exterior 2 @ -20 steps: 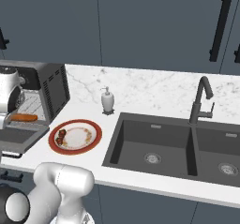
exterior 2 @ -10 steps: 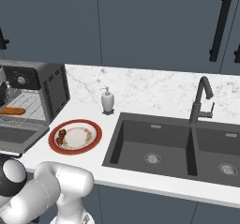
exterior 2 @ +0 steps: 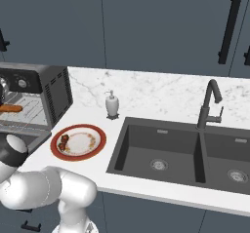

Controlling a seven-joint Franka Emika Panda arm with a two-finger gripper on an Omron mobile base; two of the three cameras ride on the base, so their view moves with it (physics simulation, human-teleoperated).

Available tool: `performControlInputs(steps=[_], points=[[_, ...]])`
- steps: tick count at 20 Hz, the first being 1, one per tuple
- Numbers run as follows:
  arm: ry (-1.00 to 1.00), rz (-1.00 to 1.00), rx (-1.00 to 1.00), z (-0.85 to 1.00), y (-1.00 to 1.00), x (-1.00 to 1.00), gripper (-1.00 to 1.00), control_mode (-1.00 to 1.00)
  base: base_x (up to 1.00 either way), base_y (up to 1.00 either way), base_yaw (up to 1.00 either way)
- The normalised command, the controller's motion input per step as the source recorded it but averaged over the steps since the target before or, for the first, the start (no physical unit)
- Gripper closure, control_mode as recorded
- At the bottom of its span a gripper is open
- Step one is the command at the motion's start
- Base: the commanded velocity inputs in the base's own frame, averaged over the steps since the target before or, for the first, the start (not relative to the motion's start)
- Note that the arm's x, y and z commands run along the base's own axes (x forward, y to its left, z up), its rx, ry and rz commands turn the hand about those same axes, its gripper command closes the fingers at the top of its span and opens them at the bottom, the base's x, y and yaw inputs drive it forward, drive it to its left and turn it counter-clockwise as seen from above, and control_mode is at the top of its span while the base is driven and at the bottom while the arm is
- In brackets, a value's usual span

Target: Pick up the kebab skewer and baguette bread, and place them inside the toaster oven. Close the toaster oven door and start by setting the timer.

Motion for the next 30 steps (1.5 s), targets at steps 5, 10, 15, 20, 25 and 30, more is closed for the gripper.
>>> performControlInputs(steps=[5,10,15,20,25,30], points=[[-0.05,0.0,0.0,-0.1,0.2,0.28,1.0,-1.0,0.0,0.0,0.0],[-0.14,0.0,0.0,-0.3,0.22,0.0,1.0,-1.0,0.0,0.0,0.0],[-0.14,0.0,0.0,-0.09,0.11,0.0,1.0,-1.0,0.0,0.0,0.0],[-0.14,0.0,0.0,0.0,0.23,-0.07,1.0,-1.0,0.0,0.0,0.0],[-0.16,-0.01,0.0,0.0,0.12,-0.01,1.0,-1.0,0.0,0.0,0.0],[-0.06,-0.04,0.0,0.0,-0.03,0.12,1.0,-1.0,0.0,0.0,0.0]])
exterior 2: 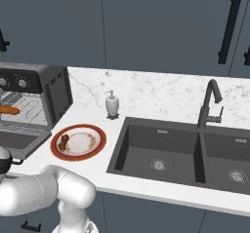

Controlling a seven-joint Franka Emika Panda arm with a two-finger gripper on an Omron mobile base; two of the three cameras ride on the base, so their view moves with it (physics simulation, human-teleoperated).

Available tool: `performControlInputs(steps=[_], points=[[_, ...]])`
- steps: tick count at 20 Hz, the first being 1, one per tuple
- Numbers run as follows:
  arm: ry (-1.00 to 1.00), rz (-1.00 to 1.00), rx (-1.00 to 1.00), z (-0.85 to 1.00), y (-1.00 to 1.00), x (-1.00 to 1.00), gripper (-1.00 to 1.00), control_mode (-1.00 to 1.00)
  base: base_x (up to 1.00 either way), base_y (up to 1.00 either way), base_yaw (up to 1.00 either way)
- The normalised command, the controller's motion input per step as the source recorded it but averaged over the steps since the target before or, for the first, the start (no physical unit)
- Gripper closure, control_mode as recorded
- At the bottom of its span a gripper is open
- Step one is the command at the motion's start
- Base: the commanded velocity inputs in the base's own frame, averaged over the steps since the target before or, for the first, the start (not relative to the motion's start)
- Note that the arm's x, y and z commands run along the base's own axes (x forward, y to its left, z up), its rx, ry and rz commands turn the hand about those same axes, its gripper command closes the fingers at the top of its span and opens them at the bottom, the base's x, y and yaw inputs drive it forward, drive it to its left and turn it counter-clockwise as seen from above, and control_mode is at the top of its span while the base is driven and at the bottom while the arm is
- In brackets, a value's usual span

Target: Pick up the kebab skewer and baguette bread, and place them inside the toaster oven. Close the toaster oven door and start by setting the timer.

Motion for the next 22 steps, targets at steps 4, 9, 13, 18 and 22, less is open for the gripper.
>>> performControlInputs(steps=[4,9,13,18,22], points=[[-0.06,-0.05,0.0,0.0,-0.07,0.09,1.0,-1.0,0.0,0.0,0.0],[-0.06,-0.02,0.0,-0.13,-0.1,0.08,1.0,-1.0,0.0,0.0,0.0],[-0.04,-0.02,0.0,-0.14,0.0,0.0,1.0,-1.0,0.0,0.0,0.0],[0.0,-0.01,0.0,-0.01,-0.07,0.19,1.0,-1.0,0.0,0.0,0.0],[0.0,0.0,0.0,-0.07,-0.04,-0.05,1.0,-1.0,0.0,0.0,0.0]])
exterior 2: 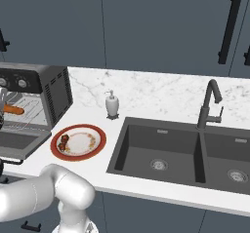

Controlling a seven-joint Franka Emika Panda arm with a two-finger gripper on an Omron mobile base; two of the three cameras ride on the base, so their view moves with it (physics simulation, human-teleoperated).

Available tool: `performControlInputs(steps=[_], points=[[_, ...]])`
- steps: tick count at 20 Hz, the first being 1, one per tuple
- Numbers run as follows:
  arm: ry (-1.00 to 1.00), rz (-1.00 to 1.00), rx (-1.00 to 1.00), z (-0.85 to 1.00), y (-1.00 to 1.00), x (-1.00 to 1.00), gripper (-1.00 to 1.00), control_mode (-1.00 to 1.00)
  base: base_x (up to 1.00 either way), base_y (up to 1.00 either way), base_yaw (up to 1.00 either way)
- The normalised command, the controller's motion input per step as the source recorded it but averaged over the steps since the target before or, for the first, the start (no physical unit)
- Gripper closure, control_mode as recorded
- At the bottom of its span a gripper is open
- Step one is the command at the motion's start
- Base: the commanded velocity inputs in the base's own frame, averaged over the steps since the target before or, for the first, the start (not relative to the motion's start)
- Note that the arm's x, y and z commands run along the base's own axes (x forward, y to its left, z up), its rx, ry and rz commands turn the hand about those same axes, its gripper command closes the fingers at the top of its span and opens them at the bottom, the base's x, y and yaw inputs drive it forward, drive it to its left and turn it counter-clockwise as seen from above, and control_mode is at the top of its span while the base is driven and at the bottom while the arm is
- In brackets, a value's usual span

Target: Pick up the kebab skewer and baguette bread, and place them inside the toaster oven. Close the toaster oven door and start by setting the timer.

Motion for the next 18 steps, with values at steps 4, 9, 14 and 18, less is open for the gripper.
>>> performControlInputs(steps=[4,9,14,18], points=[[0.0,0.0,0.0,-0.17,0.0,-0.25,-1.0,-1.0,0.0,0.0,0.0],[0.0,0.0,0.0,-0.05,-0.05,-0.15,-1.0,-1.0,0.0,0.0,0.0],[0.0,0.0,0.0,-0.01,-0.19,-0.18,-1.0,-1.0,0.0,0.0,0.0],[0.0,0.0,0.0,0.0,-0.32,-0.01,-1.0,-1.0,0.0,0.0,0.0]])
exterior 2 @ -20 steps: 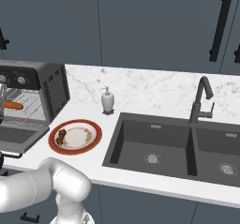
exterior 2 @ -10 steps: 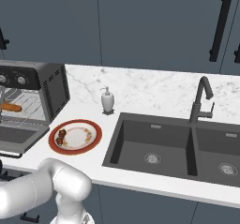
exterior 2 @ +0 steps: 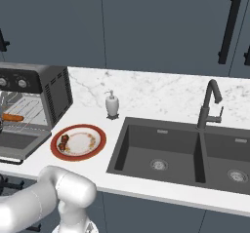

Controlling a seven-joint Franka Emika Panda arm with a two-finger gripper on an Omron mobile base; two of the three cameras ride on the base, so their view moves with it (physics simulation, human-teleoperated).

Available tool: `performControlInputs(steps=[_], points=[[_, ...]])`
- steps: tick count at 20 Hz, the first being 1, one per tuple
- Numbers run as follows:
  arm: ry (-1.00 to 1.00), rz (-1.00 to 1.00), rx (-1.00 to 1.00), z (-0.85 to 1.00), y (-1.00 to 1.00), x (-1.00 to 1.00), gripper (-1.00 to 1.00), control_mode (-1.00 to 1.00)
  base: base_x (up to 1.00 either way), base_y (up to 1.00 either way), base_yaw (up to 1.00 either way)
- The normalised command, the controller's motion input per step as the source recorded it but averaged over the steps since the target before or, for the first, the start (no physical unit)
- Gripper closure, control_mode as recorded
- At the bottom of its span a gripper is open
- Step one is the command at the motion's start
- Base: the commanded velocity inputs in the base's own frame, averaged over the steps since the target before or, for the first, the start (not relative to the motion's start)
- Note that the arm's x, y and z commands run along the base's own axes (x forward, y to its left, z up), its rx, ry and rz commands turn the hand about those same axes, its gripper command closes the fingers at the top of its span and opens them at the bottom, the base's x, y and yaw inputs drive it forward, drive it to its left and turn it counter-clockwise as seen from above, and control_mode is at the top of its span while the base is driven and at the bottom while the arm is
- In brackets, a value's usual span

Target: Pick up the kebab skewer and baguette bread, and place them inside the toaster oven. Close the toaster oven door and start by setting the timer.

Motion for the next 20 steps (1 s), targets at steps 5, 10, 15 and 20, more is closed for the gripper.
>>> performControlInputs(steps=[5,10,15,20], points=[[0.0,0.0,0.01,0.34,-0.37,-0.48,-1.0,-1.0,0.0,0.0,0.0],[0.13,0.0,0.03,0.88,-0.51,-0.76,-1.0,-1.0,0.0,0.0,0.0],[0.24,0.03,-0.01,0.66,-0.87,-0.55,-1.0,-1.0,0.0,0.0,0.0],[0.24,0.22,-0.14,0.11,-1.0,-0.6,-1.0,-1.0,0.0,0.0,0.0]])
